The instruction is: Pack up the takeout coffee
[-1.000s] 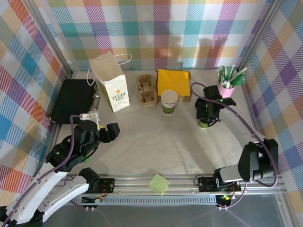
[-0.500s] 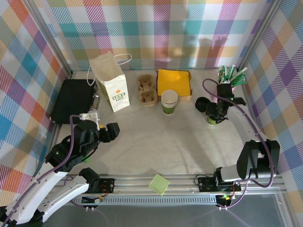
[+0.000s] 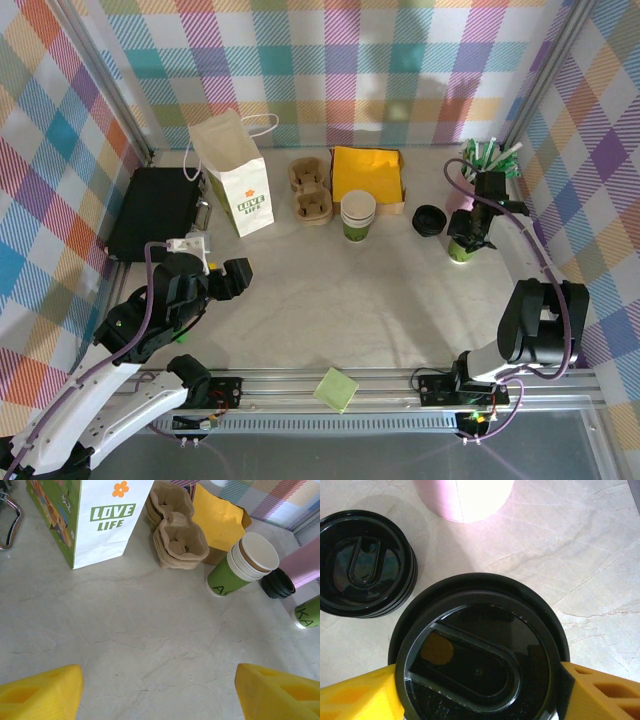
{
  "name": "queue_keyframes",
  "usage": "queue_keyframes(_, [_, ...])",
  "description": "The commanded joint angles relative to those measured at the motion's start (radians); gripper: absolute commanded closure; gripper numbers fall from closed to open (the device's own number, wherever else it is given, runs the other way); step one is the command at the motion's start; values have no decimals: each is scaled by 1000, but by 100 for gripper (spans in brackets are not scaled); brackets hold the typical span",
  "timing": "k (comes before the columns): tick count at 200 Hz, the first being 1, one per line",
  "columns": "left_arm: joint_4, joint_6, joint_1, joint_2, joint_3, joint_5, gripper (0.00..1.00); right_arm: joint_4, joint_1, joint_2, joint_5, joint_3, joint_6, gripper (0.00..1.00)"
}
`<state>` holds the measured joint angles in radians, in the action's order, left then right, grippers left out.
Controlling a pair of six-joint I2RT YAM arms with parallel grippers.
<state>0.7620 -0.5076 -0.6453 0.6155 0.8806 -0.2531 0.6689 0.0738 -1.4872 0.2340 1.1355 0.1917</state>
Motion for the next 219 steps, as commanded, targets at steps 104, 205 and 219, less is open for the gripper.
queue_keyframes(104, [39,-7,8,-49,11,-16,21,32,18,-34,-25,84,-16,19])
queue_keyframes(205, [49,-1,9,-34,40,-20,21,176,19,95,-115,213,-18,17])
queue_keyframes(219, [44,3,9,-30,43,-17,21,187,19,141,-192,212,-3,17])
